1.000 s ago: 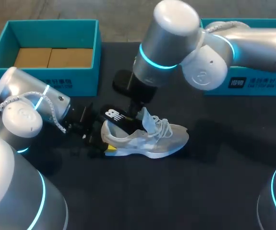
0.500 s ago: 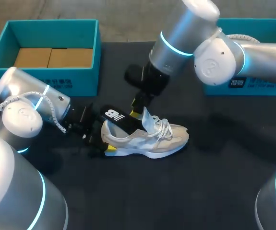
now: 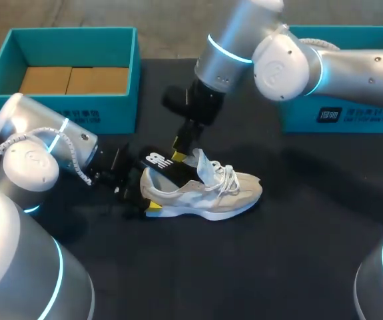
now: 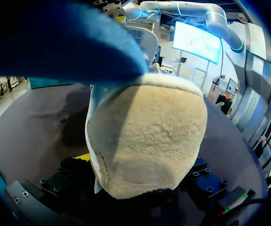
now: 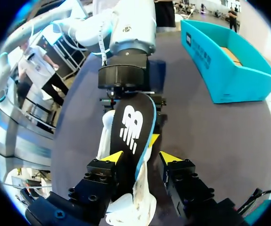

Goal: Take the shoe out of the shoebox, open the shoe tongue, remove and reinsert the insole, then place the shoe into the shoebox

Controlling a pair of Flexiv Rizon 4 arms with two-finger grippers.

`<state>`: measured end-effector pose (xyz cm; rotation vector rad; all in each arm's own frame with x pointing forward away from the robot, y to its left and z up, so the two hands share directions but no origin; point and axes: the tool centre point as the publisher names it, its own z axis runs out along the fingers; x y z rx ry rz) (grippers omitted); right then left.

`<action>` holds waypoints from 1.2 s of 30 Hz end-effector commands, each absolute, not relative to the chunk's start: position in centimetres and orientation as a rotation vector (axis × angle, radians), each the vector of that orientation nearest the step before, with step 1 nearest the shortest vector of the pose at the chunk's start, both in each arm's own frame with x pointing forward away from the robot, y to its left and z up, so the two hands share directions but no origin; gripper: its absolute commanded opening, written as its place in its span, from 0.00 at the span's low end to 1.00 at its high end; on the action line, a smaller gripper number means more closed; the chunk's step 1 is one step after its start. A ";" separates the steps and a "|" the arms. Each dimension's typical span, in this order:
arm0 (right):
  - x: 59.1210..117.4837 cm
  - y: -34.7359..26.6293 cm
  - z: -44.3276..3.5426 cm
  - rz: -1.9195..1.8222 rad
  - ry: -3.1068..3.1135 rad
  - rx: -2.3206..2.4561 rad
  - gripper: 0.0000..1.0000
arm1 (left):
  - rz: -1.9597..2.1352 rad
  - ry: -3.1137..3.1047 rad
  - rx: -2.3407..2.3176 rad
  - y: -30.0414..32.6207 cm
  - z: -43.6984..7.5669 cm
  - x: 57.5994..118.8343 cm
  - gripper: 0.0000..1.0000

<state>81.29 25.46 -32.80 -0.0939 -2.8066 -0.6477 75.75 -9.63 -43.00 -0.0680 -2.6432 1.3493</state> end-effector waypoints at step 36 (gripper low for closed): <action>79.1 27.4 -34.0 -0.611 -2.637 -0.019 0.24 | 1.346 -2.645 -0.067 -9.7 -43.6 76.0 0.00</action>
